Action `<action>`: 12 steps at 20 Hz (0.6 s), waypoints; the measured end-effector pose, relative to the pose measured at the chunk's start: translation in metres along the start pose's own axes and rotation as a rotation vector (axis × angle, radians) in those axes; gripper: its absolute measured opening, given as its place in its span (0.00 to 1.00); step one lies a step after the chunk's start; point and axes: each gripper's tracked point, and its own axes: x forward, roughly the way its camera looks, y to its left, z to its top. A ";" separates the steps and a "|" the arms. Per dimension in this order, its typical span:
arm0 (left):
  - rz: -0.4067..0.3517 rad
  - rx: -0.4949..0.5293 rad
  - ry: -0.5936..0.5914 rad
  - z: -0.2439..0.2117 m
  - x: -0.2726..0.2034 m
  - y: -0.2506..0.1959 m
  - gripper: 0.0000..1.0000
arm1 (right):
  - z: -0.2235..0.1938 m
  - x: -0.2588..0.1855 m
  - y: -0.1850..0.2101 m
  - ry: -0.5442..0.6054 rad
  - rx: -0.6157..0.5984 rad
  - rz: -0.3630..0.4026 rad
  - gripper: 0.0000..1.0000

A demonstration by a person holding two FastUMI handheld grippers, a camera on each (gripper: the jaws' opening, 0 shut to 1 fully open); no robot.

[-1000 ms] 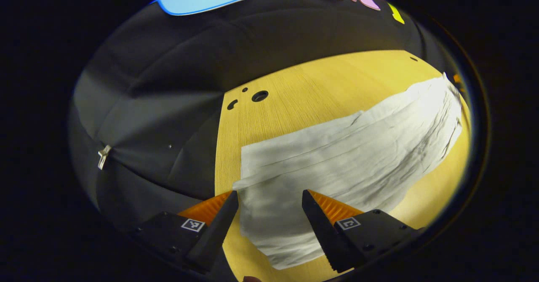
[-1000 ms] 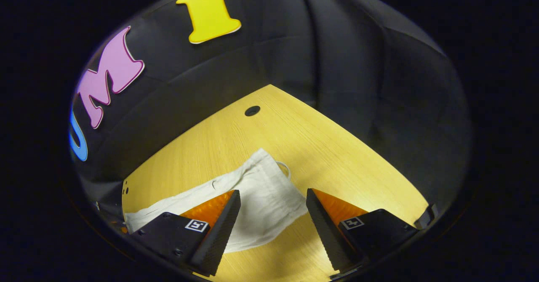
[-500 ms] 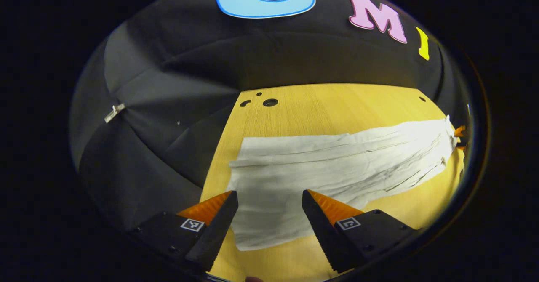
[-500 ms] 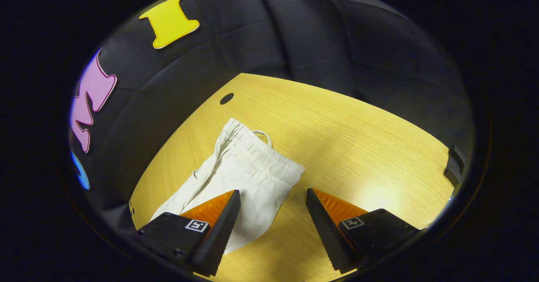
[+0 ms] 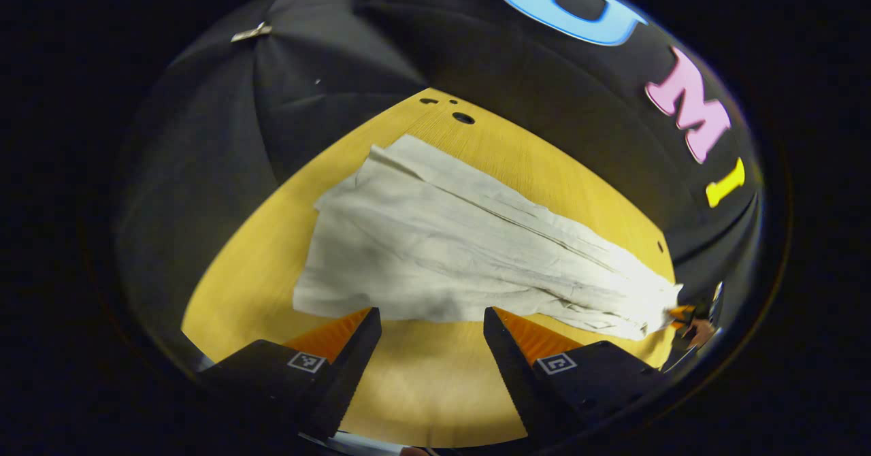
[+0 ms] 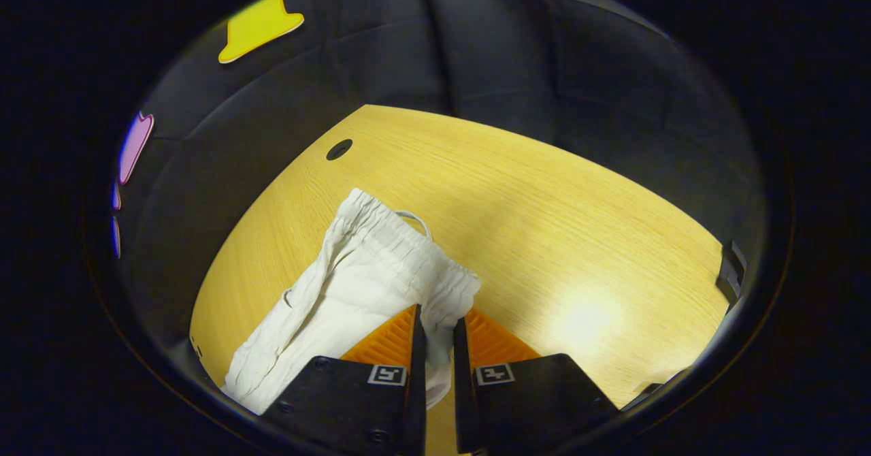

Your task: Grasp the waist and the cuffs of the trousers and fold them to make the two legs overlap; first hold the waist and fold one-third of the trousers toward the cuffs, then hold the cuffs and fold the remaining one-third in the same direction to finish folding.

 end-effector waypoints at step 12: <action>-0.014 -0.539 -0.106 0.052 0.045 0.014 0.93 | 0.002 -0.001 0.002 0.008 0.021 0.082 0.15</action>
